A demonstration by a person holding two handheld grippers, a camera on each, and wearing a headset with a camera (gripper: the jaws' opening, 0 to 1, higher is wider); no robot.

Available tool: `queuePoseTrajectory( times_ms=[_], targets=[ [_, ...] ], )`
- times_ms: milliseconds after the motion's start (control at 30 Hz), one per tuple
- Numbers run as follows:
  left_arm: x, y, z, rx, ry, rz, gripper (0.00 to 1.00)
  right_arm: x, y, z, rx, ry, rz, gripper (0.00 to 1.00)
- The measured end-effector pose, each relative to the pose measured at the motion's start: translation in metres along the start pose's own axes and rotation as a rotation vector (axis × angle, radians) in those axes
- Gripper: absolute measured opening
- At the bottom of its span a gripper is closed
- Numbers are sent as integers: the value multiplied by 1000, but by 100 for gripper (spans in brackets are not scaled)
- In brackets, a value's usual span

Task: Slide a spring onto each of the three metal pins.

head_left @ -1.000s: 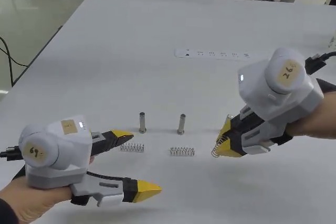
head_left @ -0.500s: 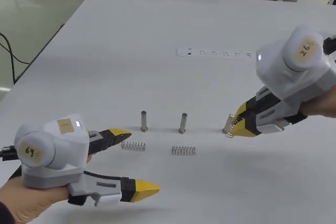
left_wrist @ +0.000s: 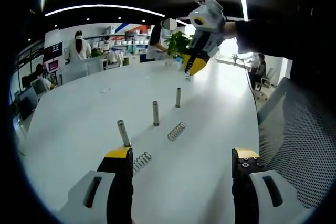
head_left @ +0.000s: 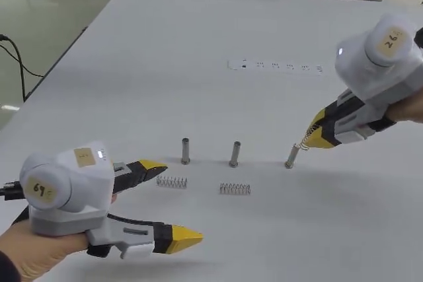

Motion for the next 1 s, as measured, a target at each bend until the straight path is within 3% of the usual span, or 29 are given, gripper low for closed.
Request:
queuePoseTrajectory(
  times_ms=[500, 1000],
  targets=[
    [0, 1, -3, -8, 1, -3, 75, 9, -21, 15, 2, 8, 37, 13],
    [2, 9, -5, -27, 5, -14, 76, 9, -24, 20, -16, 10, 53, 13]
  ],
)
Point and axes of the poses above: the centre of the closed fingertips' face, and the gripper's own axes: z roughly forward along the fingers, y roughly to its left, x roughly out of its underside, the point moved 2 cm from there along -z, roughly backward along the fingers, and after that the axes turned 14 degrees about -x, right-handed, at the moved point
